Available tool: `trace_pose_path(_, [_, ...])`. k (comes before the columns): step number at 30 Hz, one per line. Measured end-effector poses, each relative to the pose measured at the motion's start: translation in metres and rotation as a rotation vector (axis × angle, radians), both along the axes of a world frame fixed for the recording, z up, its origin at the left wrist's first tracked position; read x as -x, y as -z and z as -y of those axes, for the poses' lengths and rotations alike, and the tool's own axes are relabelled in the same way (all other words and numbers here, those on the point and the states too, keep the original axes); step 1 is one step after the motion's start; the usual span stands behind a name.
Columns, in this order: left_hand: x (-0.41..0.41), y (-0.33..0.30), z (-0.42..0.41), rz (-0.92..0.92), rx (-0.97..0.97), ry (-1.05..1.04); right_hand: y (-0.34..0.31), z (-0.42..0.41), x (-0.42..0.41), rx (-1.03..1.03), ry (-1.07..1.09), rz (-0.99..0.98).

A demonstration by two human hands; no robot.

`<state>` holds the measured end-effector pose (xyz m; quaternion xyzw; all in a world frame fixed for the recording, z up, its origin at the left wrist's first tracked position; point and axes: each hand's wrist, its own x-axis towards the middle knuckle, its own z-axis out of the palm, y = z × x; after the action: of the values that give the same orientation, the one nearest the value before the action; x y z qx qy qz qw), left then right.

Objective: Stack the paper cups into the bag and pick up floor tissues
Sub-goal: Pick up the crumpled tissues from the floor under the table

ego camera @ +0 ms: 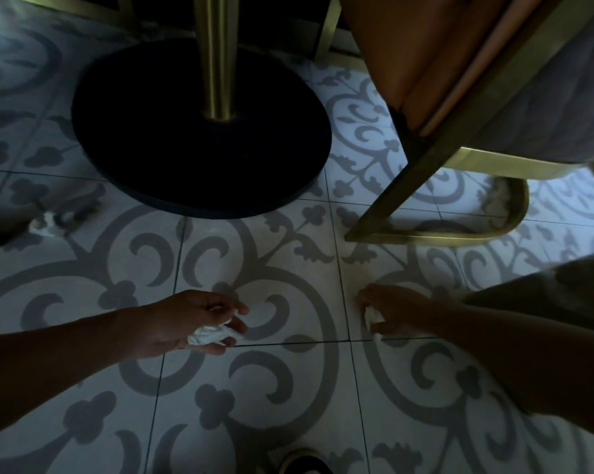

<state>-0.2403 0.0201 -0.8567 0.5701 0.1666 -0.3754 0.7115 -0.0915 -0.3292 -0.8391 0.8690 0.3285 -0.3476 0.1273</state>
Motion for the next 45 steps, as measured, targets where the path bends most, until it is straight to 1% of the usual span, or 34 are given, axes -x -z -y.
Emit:
trace_pose_path(7, [0.004, -0.008, 0.003, 0.0, -0.061, 0.001, 0.006, 0.0, 0.006, -0.008, 0.098, -0.066])
trace_pose_path(12, [0.006, -0.013, 0.004, -0.031, -0.132, -0.004, 0.0, -0.006, 0.006, -0.077, 0.22, -0.136])
trace_pose_path(19, [0.007, -0.015, 0.003, -0.021, -0.176, -0.006, 0.005, -0.024, 0.003, -0.142, 0.325, -0.087])
trace_pose_path(23, [0.007, -0.016, 0.002, -0.024, -0.168, -0.024, 0.006, -0.032, 0.0, -0.241, 0.378, -0.11])
trace_pose_path(25, [0.006, -0.017, 0.002, -0.036, -0.16, -0.053, 0.004, -0.036, 0.001, -0.299, 0.427, -0.167])
trace_pose_path(28, [0.005, -0.017, 0.003, -0.077, -0.156, -0.095, 0.001, -0.044, 0.006, -0.36, 0.513, -0.303])
trace_pose_path(32, [0.004, -0.014, 0.002, -0.122, -0.08, -0.118, -0.007, -0.062, 0.014, -0.453, 0.616, -0.429])
trace_pose_path(38, [0.005, -0.021, 0.005, -0.203, 0.038, -0.157, -0.026, -0.11, 0.029, -0.602, 0.534, -0.642])
trace_pose_path(45, [0.011, -0.021, 0.011, -0.268, 0.142, -0.15, -0.045, -0.156, 0.055, -0.668, 0.441, -0.649])
